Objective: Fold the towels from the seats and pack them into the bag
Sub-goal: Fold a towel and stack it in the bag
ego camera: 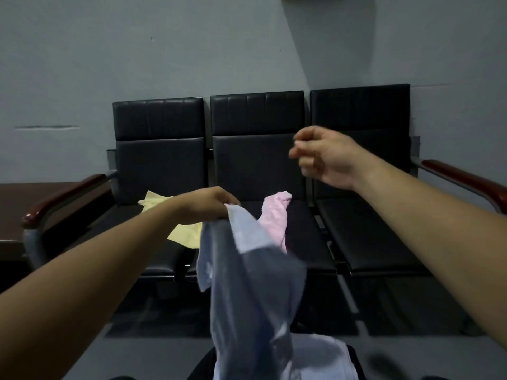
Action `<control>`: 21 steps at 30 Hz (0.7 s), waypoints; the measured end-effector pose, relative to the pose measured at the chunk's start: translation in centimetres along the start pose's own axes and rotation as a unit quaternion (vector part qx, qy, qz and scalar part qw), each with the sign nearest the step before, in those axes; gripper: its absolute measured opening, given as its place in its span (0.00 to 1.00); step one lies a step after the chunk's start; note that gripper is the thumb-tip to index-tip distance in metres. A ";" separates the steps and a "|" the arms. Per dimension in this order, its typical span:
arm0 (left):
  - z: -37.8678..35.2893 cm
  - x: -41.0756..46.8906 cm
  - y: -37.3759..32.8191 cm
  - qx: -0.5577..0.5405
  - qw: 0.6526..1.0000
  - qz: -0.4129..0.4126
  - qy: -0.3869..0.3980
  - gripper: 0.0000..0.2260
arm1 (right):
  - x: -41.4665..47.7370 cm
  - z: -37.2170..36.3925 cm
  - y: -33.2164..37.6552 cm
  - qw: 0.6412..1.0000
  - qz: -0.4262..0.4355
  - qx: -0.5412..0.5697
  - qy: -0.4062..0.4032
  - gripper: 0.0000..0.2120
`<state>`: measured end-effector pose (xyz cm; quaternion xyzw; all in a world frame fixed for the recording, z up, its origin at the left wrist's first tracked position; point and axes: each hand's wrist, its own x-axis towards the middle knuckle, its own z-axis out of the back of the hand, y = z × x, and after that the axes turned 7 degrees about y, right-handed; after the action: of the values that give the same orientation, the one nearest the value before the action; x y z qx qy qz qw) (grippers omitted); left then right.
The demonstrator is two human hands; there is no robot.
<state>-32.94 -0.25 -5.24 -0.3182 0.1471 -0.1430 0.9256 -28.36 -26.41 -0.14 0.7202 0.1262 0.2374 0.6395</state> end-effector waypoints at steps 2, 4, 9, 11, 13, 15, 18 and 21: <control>-0.4 0.2 -0.6 -0.065 0.997 -0.017 -0.033 0.09 | -0.6 -0.8 -1.2 0.977 -0.069 -0.195 0.047 0.16; -0.1 0.5 -2.0 -0.139 0.988 -0.027 -0.056 0.07 | -1.1 -2.6 -2.7 0.951 -0.106 -0.267 0.111 0.28; 0.1 1.4 -3.5 -0.190 0.974 0.057 -0.108 0.09 | -1.5 -5.6 -5.1 0.946 -0.039 -0.302 0.107 0.20; 0.2 1.8 -3.1 -0.186 0.971 0.072 -0.132 0.07 | -1.2 -5.5 -5.6 0.949 -0.005 -0.310 0.052 0.09; 0.6 1.3 -2.6 -0.175 0.981 0.029 -0.081 0.12 | -1.0 -5.0 -5.7 0.947 0.014 -0.319 -0.001 0.04; 1.1 0.3 -1.8 -0.152 0.987 0.016 -0.041 0.22 | -1.1 -4.3 -5.3 0.947 0.031 -0.316 -0.040 0.06; 1.2 0.0 -1.1 -0.061 0.998 0.026 -0.004 0.21 | -1.1 -3.1 -4.4 0.955 0.036 -0.285 -0.076 0.09; 1.1 0.4 0.1 0.068 0.996 0.064 -0.003 0.12 | -0.3 -1.8 -3.9 0.955 0.030 -0.265 -0.130 0.13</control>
<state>-32.19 0.28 -4.53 -0.2446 0.1547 -0.0925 0.9527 -29.04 -24.40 -3.92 0.5526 -0.0472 0.1861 0.8110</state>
